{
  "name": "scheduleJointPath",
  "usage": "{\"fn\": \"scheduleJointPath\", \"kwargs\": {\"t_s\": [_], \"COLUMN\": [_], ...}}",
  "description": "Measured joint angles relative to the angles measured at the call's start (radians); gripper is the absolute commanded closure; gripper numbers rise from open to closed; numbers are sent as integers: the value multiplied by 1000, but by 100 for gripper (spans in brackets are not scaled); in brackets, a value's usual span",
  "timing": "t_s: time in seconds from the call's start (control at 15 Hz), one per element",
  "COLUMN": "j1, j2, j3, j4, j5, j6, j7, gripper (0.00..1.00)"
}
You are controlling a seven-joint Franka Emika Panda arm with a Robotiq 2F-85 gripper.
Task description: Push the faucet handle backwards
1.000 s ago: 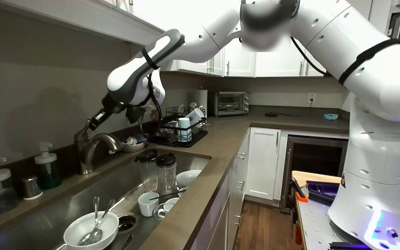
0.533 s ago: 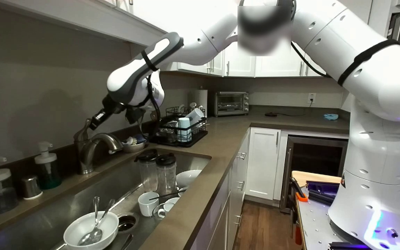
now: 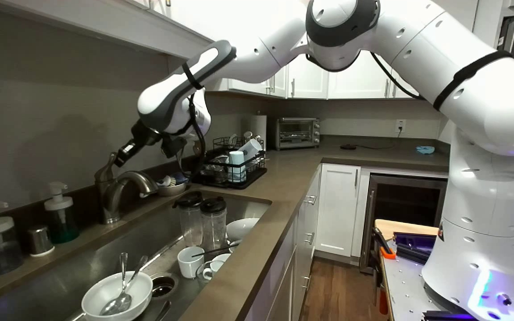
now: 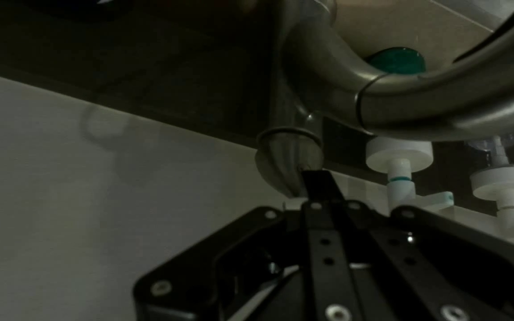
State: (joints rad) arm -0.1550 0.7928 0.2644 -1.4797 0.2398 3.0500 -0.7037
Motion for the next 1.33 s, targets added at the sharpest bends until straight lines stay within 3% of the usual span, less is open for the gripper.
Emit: {"fn": "scheduleJointPath", "kwargs": {"t_s": [1.33], "j1": [-37], "j2": [76], "j3": [91], "j4": [117], "j5": [0], "j6": [0], "j7": [-23], "gripper": [100]}}
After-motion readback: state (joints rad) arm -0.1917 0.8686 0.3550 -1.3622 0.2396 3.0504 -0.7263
